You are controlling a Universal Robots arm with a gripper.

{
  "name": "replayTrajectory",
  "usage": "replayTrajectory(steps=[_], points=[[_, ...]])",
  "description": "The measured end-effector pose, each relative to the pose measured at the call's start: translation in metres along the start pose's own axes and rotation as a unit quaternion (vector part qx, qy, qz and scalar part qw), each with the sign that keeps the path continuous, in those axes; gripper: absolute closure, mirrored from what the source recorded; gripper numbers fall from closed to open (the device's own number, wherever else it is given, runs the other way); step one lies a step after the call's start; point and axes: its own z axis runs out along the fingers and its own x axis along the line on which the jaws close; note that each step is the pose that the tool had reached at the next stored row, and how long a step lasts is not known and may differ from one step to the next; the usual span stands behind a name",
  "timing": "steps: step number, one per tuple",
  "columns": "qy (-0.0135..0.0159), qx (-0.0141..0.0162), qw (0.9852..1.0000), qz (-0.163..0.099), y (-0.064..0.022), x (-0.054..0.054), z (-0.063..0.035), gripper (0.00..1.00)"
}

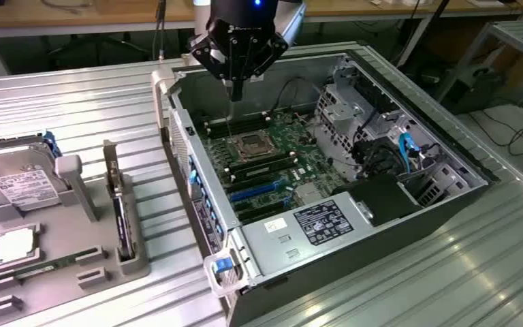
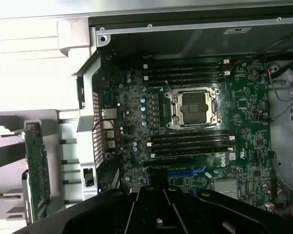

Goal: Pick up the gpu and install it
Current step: 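Reach for the gpu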

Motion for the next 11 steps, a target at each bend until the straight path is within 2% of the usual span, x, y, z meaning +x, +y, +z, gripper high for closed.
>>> replayTrajectory(steps=[11], points=[[0.0, 0.0, 1.0, 0.0, -0.0005, 0.0063, -0.0002, 0.89]])
